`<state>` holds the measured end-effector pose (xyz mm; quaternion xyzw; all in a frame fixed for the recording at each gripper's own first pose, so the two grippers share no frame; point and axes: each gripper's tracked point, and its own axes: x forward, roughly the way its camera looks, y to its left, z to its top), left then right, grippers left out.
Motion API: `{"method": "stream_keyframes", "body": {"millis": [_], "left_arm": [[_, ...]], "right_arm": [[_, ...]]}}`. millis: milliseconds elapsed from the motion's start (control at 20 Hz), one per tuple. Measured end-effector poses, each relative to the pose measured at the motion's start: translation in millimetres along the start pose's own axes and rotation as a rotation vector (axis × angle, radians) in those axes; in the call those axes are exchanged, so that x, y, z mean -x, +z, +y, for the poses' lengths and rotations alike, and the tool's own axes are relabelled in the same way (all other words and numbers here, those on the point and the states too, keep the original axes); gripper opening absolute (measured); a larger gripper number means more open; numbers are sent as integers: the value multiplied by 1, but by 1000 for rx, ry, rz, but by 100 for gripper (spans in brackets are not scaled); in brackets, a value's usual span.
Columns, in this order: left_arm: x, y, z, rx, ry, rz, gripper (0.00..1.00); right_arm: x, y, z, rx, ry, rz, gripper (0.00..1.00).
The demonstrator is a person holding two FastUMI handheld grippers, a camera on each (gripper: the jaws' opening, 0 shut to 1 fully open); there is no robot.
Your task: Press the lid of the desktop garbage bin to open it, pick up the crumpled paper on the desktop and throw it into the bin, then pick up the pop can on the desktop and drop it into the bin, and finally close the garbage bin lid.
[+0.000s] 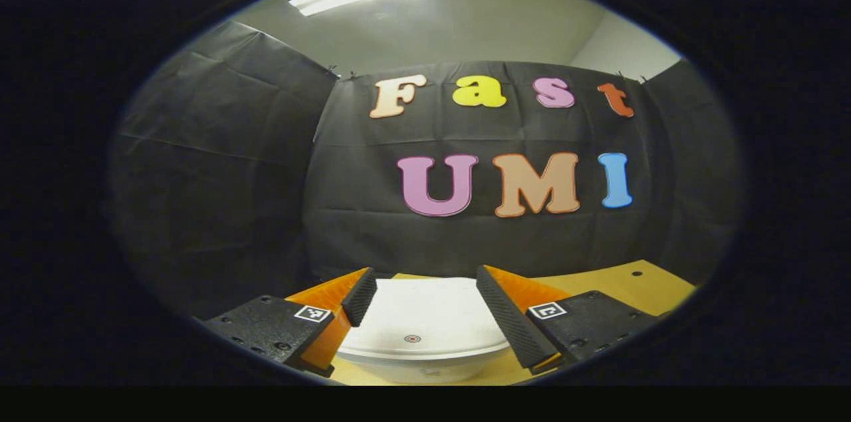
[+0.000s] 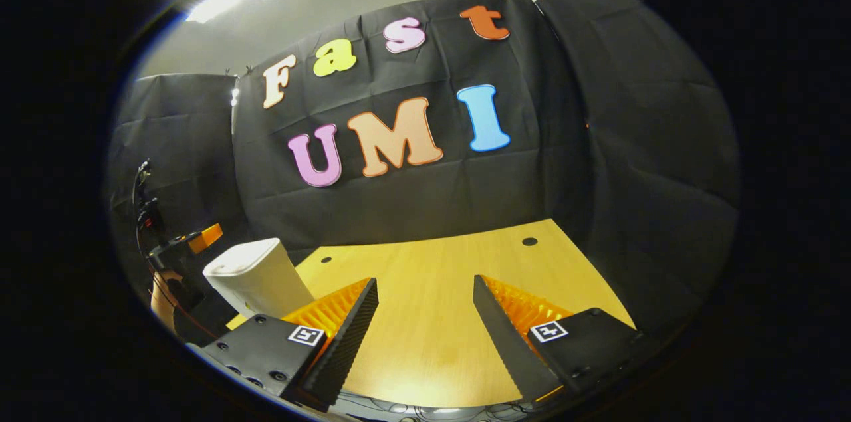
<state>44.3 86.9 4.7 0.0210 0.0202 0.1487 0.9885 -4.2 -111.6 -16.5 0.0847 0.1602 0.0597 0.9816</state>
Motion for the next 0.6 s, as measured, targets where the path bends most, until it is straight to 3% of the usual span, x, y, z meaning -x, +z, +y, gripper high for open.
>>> {"method": "stream_keyframes", "body": {"millis": [200,350,600], "left_arm": [[34,18,-49,57,-77,-35,92],[49,8,-104,110,-259,-21,92],[34,0,-122,107,-390,-3,93]], "right_arm": [[-14,18,19,40,-37,-116,96],[-20,36,37,24,-43,-193,96],[-9,38,36,-39,-86,-242,96]]}}
